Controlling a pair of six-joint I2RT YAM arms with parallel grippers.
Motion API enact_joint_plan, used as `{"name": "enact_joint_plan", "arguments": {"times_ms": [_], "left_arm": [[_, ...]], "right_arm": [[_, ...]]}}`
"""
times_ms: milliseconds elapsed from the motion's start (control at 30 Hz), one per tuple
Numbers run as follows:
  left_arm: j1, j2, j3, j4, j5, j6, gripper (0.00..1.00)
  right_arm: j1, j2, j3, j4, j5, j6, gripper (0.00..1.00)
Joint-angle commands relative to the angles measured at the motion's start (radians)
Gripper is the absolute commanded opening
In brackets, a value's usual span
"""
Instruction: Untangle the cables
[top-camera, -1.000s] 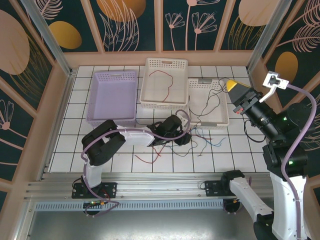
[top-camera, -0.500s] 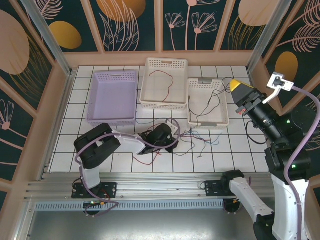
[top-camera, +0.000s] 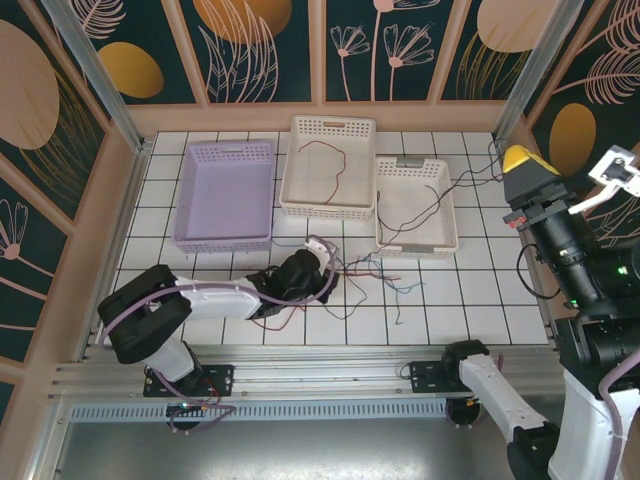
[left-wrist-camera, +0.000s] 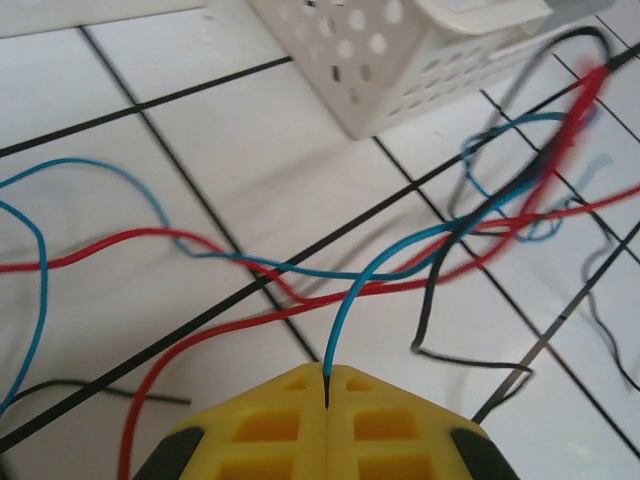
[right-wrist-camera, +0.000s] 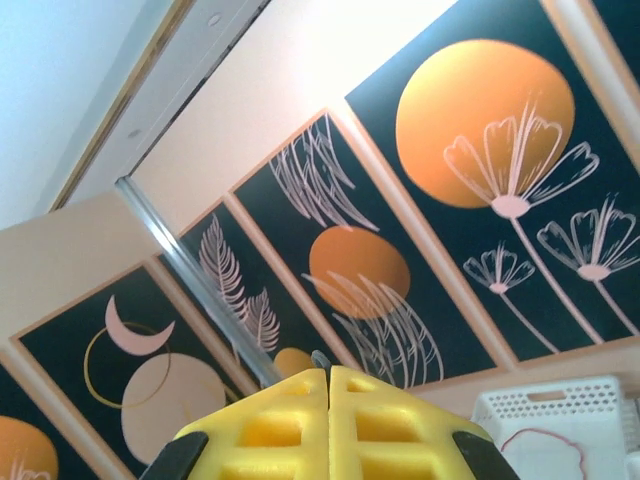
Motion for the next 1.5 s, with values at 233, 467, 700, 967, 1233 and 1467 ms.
{"name": "enact_joint_plan", "arguments": {"times_ms": [233, 467, 700, 967, 1233, 1467], "left_arm": [[0.120, -0.256, -0.137, -0.194, -0.157, -0.054, 0.00], [0.154, -0.314, -0.111, -0.309, -0.235, -0.114, 0.00], [0.225, -0.300, -0.095, -0.371, -0.246, -0.145, 0.00], [0.227, -0.273, -0.067, -0.375, -0.248, -0.135, 0.00], [0.234, -0.310, -0.093, -0.281, -0.134, -0.137, 0.00], [0.231, -0.377, -0.044, -0.197, 0.117, -0.117, 0.56]], "right_arm": [[0.004, 0.052, 0.094, -0.024, 0.125, -0.056, 0.00], [0.003, 0.086, 0.133, -0.023, 0.134, -0.070, 0.00], [0.004, 0.139, 0.306, -0.058, 0.150, -0.072, 0.00], [0.009, 0.136, 0.300, -0.002, 0.009, 0.024, 0.00], [0.009, 0.169, 0.293, -0.007, -0.143, 0.064, 0.00], [0.007, 0.111, -0.010, 0.158, -0.336, 0.136, 0.00]]}}
